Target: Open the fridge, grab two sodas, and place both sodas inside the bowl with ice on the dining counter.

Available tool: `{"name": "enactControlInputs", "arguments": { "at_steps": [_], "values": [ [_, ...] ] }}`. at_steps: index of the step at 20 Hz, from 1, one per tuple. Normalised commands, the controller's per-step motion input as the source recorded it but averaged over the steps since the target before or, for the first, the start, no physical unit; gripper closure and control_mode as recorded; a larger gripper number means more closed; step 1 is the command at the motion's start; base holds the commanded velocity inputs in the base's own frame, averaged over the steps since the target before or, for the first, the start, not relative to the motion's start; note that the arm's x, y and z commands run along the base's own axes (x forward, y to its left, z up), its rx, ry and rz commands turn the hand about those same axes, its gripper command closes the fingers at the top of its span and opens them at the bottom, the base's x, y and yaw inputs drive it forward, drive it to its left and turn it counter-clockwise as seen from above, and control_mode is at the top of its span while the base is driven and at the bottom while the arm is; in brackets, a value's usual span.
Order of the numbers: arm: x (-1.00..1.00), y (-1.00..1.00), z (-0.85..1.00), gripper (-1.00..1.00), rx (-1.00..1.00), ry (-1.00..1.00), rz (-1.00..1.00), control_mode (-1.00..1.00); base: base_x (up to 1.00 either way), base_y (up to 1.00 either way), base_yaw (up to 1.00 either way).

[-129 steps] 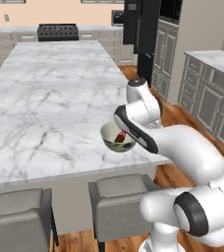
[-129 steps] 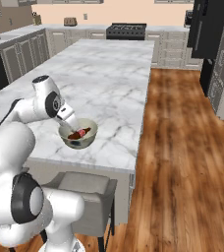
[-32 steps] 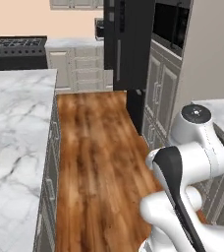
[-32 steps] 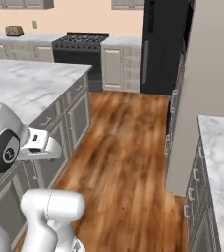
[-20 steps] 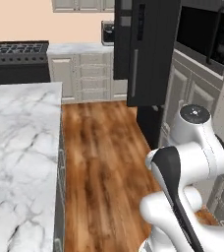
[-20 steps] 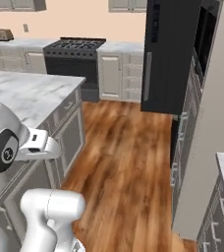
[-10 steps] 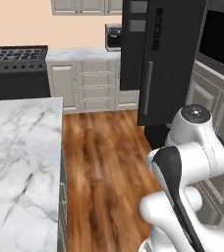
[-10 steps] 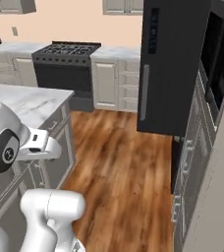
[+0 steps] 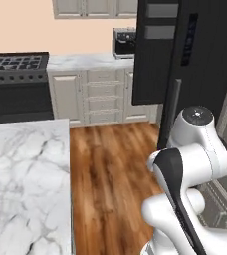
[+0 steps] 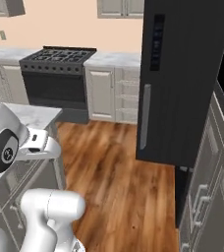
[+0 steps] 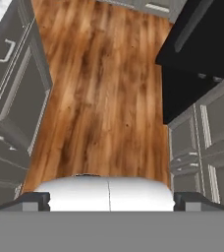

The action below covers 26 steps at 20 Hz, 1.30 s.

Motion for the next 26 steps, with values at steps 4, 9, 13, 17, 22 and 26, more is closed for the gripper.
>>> {"name": "enactControlInputs", "arguments": {
  "at_steps": [4,9,13,17,22,26],
  "values": [
    [0.0,0.0,0.0,-1.0,0.0,0.0,0.0,1.0,1.0,0.23,-0.01],
    [0.0,0.0,0.0,-1.0,0.0,0.0,0.0,1.0,0.73,0.21,-0.01],
    [0.0,0.0,0.0,-1.0,0.0,0.0,0.0,1.0,0.6,0.28,-0.04],
    [0.0,0.0,0.0,-1.0,0.0,0.0,0.0,1.0,0.81,0.33,-0.12],
    [0.0,0.0,0.0,-1.0,0.0,0.0,0.0,1.0,0.7,0.39,-0.2],
    [0.0,0.0,0.0,-1.0,0.0,0.0,0.0,1.0,0.68,0.44,-0.26]
  ]
}}
